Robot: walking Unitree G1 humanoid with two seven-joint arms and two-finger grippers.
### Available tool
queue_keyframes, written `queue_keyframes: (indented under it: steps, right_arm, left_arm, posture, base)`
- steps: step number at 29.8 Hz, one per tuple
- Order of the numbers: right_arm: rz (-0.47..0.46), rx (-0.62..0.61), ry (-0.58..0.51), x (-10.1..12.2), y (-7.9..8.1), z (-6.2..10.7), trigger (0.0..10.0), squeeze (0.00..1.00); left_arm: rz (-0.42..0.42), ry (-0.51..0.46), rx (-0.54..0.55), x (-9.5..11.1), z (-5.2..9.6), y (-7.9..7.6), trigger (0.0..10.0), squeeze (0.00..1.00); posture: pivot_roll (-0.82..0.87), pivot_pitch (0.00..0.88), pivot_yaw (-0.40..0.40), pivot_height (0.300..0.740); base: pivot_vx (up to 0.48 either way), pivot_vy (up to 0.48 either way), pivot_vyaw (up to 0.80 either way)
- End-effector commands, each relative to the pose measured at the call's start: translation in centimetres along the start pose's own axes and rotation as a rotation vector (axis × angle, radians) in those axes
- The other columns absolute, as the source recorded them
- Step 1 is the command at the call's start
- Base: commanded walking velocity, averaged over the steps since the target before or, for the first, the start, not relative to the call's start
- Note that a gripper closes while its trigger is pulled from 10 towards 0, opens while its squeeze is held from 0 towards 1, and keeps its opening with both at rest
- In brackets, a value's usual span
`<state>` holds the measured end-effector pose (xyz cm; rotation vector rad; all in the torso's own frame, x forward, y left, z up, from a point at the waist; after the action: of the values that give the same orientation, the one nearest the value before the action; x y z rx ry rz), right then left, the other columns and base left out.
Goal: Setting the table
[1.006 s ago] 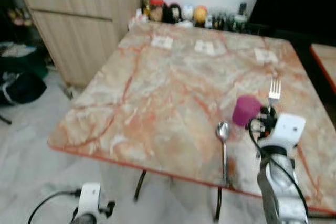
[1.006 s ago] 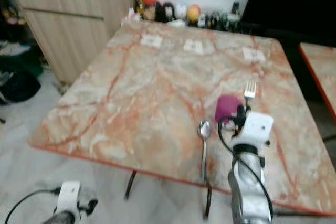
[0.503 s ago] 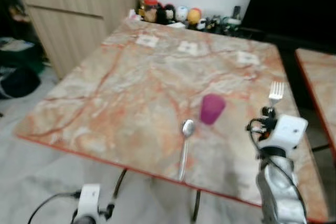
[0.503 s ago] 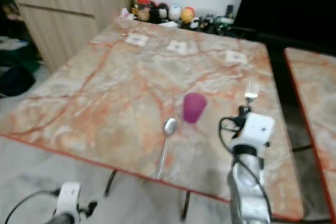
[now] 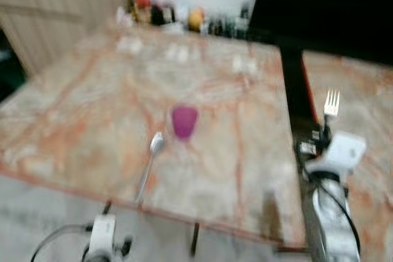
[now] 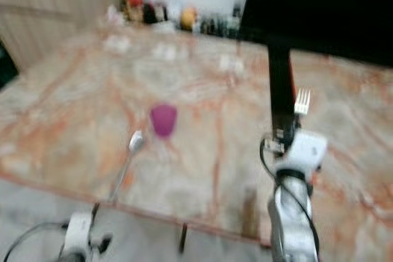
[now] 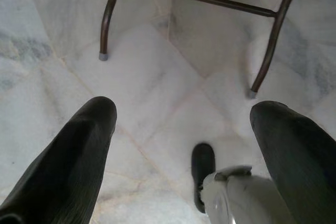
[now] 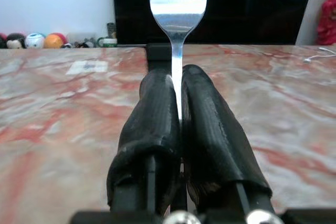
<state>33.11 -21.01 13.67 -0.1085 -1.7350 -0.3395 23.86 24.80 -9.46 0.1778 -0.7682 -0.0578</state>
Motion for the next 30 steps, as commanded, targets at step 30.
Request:
queue_keyframes:
  steps: [30]
  right_arm:
    - [0.031,-0.051,-0.026,0.71,-1.71,-0.36,10.0,0.0]
  left_arm:
    - [-0.006,0.01,-0.021,-0.09,-0.08,-0.98,10.0,0.0]
  posture:
    - [0.08,0.028,-0.045,0.74]
  base:
    - [0.0,-0.454,-0.14]
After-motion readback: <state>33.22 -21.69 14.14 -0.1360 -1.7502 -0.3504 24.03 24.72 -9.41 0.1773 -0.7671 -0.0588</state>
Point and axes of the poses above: a point about 5 cm out from each wrist's last joint towards the gripper, its own z axis pointing back from the gripper into the wrist, its own x axis along the axis of the wrist's last joint, y = z × x, the point moved 5 cm from there along -z, pointing out of the wrist towards the gripper, and after that the axes turned 5 degrees about -z, right-handed, at the moved point
